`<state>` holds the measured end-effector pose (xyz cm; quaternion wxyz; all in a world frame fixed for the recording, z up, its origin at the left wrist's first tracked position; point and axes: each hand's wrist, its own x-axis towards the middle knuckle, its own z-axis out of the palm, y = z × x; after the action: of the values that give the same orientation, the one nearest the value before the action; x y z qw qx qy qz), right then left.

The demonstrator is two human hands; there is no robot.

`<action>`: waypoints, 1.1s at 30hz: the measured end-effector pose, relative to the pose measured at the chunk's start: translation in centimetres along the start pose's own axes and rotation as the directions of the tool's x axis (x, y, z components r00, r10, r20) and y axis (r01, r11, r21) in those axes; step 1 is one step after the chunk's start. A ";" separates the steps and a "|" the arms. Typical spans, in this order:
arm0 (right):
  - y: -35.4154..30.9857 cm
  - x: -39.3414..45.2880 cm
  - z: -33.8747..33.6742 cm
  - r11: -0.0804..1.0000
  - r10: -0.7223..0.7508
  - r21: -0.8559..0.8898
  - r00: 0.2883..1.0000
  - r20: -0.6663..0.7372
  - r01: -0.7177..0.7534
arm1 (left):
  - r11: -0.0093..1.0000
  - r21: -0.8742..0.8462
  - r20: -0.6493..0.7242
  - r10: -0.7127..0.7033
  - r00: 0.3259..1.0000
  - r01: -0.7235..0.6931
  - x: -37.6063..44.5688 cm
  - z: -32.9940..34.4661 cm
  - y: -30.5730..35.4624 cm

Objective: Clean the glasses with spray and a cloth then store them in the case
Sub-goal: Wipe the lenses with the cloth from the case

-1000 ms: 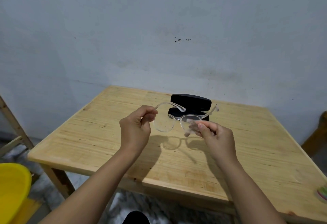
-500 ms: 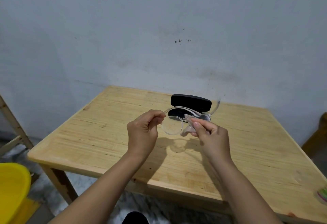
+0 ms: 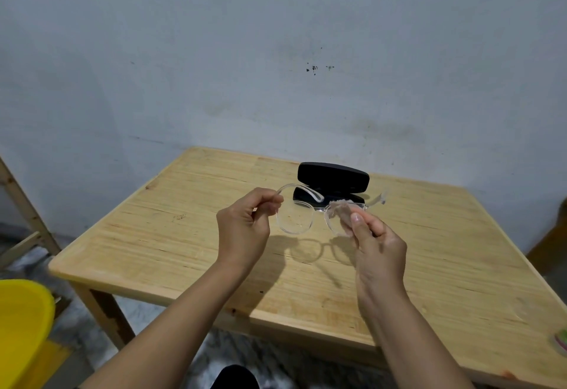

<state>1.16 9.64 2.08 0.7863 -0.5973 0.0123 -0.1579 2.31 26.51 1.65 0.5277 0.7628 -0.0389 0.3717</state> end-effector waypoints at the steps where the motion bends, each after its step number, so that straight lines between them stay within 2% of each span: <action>1: 0.1 -0.1 0.3 0.999 0.007 0.051 1.000 -0.024 -0.005 | 1.000 0.004 -0.006 0.000 1.000 0.000 -0.1 0.0 0.0; 4: 0.3 0.2 0.4 0.995 0.019 0.101 1.000 -0.016 -0.017 | 1.000 0.021 -0.009 0.018 1.000 -0.018 -0.2 -0.1 0.0; 9: -0.5 0.7 0.1 0.996 -0.030 0.087 0.984 0.173 0.015 | 0.997 0.031 -0.005 0.072 0.997 -0.071 0.2 -0.3 0.1; 13: -0.4 0.9 -0.3 1.000 0.002 0.011 0.968 0.249 -0.005 | 0.993 0.030 0.005 0.114 0.993 -0.114 0.4 -0.1 0.4; 19: -0.6 1.9 -1.4 0.959 0.032 -0.270 0.920 0.392 0.082 | 0.996 0.031 0.010 0.082 0.997 -0.082 1.3 -0.5 0.2; 22: -0.9 2.3 -1.8 0.934 0.034 -0.339 0.917 0.396 0.112 | 0.999 0.031 0.009 0.031 0.999 -0.032 1.1 -0.5 0.0; 24: -0.6 2.5 -2.0 0.929 0.045 -0.358 0.936 0.350 0.089 | 1.000 0.030 -0.005 -0.003 1.000 0.003 1.0 -0.6 -0.2; 26: -0.3 2.6 -2.3 0.952 0.093 -0.305 0.963 0.253 -0.012 | 0.999 0.032 -0.021 -0.042 0.999 0.043 1.0 -0.7 -0.4; 29: -0.1 2.0 -2.2 0.967 0.244 -0.107 0.964 0.108 -0.232 | 0.994 0.036 -0.049 -0.099 0.994 0.101 0.9 -0.8 -0.6; 31: -0.1 1.0 -1.7 0.915 0.390 0.081 0.918 0.077 -0.396 | 0.991 0.054 -0.063 -0.118 0.991 0.121 0.8 -0.8 -0.8; 33: 0.1 -0.1 -0.8 0.809 0.512 0.271 0.852 0.109 -0.521 | 0.989 0.068 -0.073 -0.128 0.989 0.133 0.5 -0.5 -1.0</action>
<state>0.90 8.93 1.70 0.8786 -0.4515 0.1386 0.0710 2.81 27.55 1.29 0.5239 0.7692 0.0427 0.3634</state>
